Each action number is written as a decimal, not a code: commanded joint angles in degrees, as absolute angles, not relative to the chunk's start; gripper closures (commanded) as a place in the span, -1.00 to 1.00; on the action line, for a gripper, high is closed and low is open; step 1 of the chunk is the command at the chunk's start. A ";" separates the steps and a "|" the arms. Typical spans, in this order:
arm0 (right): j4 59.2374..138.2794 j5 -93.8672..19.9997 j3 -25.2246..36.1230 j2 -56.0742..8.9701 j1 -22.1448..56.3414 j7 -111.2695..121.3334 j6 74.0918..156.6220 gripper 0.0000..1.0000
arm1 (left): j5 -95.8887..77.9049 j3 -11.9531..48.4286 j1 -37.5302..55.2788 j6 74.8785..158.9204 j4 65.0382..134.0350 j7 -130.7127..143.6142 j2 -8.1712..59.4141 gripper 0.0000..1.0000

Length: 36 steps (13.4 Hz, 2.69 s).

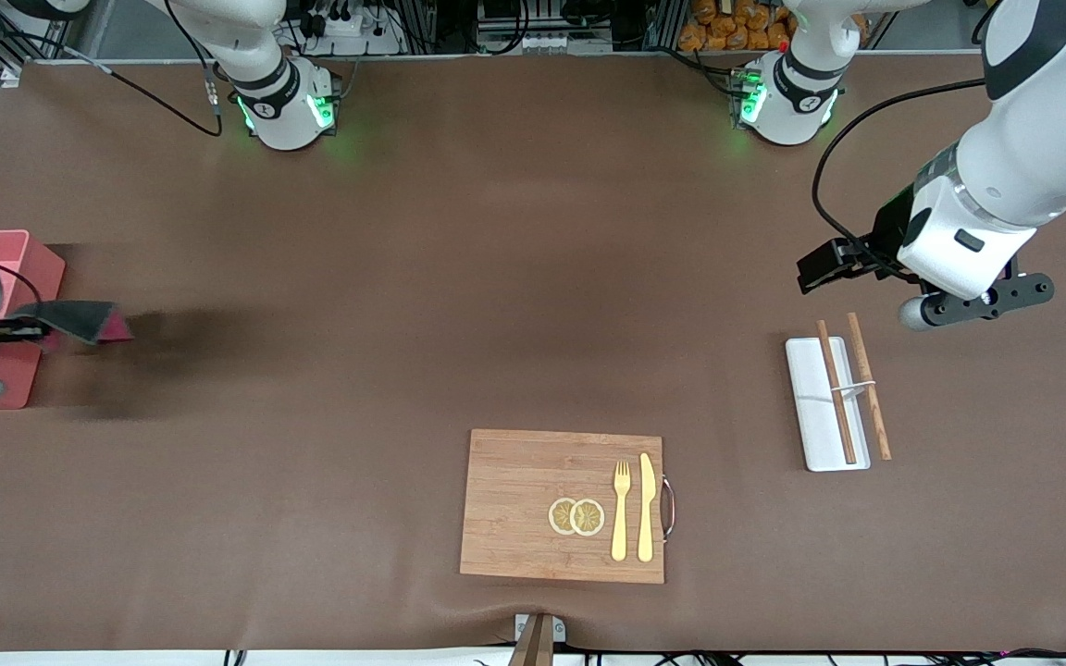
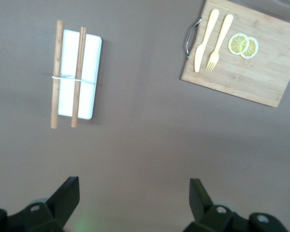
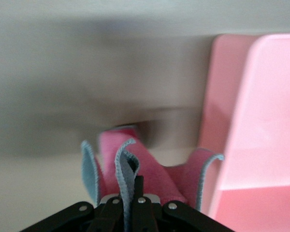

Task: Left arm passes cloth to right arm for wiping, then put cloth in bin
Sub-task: 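Carry the cloth with the right gripper while the left gripper withdraws, then swing the held cloth with the right gripper toward the pink bin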

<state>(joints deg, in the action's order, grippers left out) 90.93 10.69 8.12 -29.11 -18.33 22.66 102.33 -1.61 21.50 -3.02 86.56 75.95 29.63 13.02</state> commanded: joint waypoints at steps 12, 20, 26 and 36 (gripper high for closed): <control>92.29 -6.56 6.06 -32.87 -3.81 18.05 106.52 1.00 | 0.89 2.58 4.03 82.97 80.68 8.11 5.45 -1.00; 88.50 -15.21 5.98 -25.25 15.02 -4.30 105.56 1.00 | 0.70 -3.78 9.32 86.66 86.48 4.57 1.76 -1.00; 88.68 -15.03 6.42 -14.34 9.42 -3.87 93.27 1.00 | 0.70 -3.60 9.14 85.96 86.31 4.57 1.06 -1.00; 85.69 -10.20 6.42 -11.60 -18.95 16.04 83.51 1.00 | 0.96 -2.72 9.32 84.11 85.78 5.71 0.97 -1.00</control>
